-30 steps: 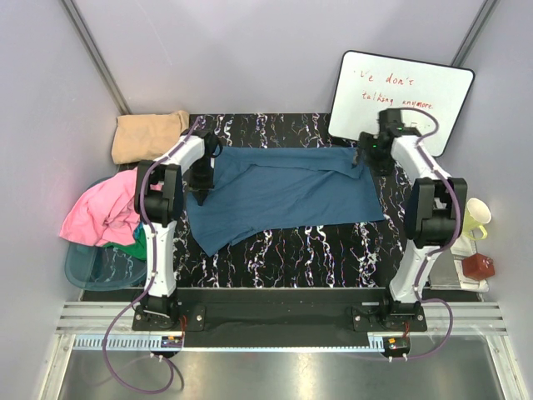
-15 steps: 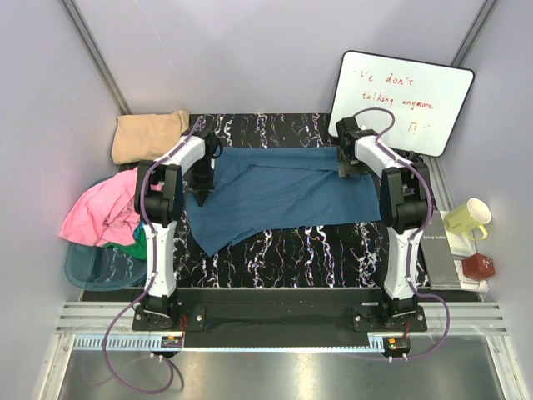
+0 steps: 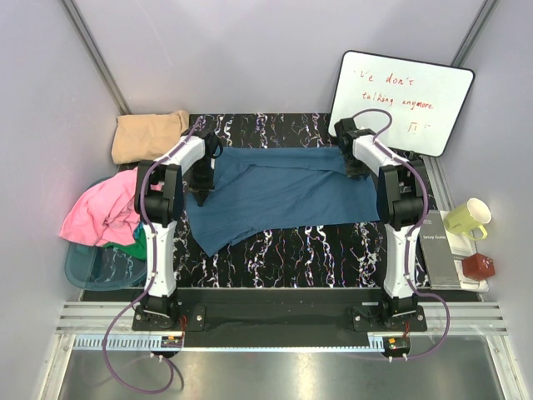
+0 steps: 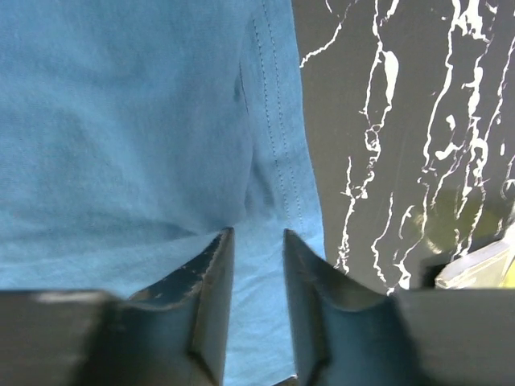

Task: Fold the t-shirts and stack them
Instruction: Fold the flattened tshirt in 1/3 of the way

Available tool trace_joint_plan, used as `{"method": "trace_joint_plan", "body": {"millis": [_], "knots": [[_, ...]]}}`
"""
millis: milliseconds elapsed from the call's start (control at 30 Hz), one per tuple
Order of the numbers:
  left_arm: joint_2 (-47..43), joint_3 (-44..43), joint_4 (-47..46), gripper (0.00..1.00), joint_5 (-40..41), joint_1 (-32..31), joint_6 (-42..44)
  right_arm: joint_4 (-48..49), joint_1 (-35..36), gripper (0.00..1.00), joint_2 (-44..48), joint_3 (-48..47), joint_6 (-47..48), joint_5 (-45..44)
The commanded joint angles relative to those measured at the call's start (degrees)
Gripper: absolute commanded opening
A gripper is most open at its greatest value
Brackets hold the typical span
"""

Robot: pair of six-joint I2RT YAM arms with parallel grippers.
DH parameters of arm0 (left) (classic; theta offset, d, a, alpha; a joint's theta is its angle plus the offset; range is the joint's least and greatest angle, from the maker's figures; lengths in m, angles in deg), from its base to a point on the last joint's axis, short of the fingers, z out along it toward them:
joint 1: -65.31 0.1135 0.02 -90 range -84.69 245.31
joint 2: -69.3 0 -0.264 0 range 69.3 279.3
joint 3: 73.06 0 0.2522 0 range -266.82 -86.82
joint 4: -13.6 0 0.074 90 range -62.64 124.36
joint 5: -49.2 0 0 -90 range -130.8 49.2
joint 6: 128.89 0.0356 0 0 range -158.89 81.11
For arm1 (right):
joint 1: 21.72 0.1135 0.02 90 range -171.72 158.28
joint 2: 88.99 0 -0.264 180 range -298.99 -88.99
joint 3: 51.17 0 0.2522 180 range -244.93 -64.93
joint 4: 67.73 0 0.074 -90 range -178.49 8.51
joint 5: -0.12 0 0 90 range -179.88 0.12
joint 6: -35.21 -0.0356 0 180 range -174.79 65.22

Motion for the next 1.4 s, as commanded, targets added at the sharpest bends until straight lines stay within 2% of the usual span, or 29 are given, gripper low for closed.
{"method": "trace_joint_plan", "body": {"millis": [0,67,167,233,467,567,600,767,933,1100,1133,1167,1233,1267,1300,1367], "knots": [[2.02,2.65,-1.27,0.00,-1.75,-0.15,0.16,-0.14,0.23,0.29,-2.39,-3.55,-0.55,-2.20],[2.02,2.73,-1.36,0.00,-1.92,-0.15,0.16,-0.14,0.31,0.17,-3.09,-4.87,-0.55,-2.29],[1.85,2.91,-1.36,0.00,-1.75,-0.15,0.16,-0.05,0.31,0.08,-2.31,-6.10,-0.55,-3.08],[1.76,3.00,-1.27,0.00,-1.57,-0.15,0.16,0.56,0.23,0.05,-1.61,-6.71,0.41,-3.43],[2.11,2.65,-1.27,0.00,-1.83,-0.15,0.33,0.74,0.31,0.08,-0.29,-6.19,0.15,-1.41],[2.11,2.56,-1.36,0.00,-1.92,-0.15,0.25,1.09,0.49,0.05,0.24,-4.61,0.42,-1.06],[2.11,2.65,-1.36,0.00,-2.01,-0.15,0.25,1.26,0.40,0.01,0.16,-4.43,0.59,-0.97],[2.02,2.47,-1.27,0.00,-1.75,-0.15,0.25,1.35,0.31,0.00,-0.81,-4.87,0.77,-2.20],[0.97,2.47,-1.27,0.00,-0.96,0.02,0.16,0.66,0.23,0.01,-5.80,-8.90,1.03,-4.57],[-2.37,2.65,-0.92,0.00,0.62,0.11,-0.11,-3.03,0.14,0.02,-10.30,-18.83,-1.07,-8.35],[-3.16,2.65,-0.83,0.00,0.89,0.11,-0.19,-3.65,0.23,0.06,-9.78,-19.97,-1.34,-8.27],[-5.25,2.73,-0.92,0.00,0.80,0.11,-0.37,-3.74,0.23,0.18,-9.17,-21.73,-1.69,-8.35],[-7.81,3.35,-1.70,0.03,0.10,0.02,-0.37,-3.74,0.23,0.36,-5.93,-22.79,-1.52,-7.66],[-10.96,3.79,-2.15,0.09,-1.47,0.02,-0.20,-3.74,0.23,0.51,-4.61,-23.23,-1.17,-6.26],[-12.64,5.10,-2.76,0.31,-2.35,-0.15,0.15,-3.83,0.23,0.56,-3.11,-23.06,-0.82,-4.94],[-17.90,6.68,-4.43,0.49,-5.07,-0.59,0.51,-3.74,0.23,0.67,2.07,-21.14,-0.55,-1.35]]}}
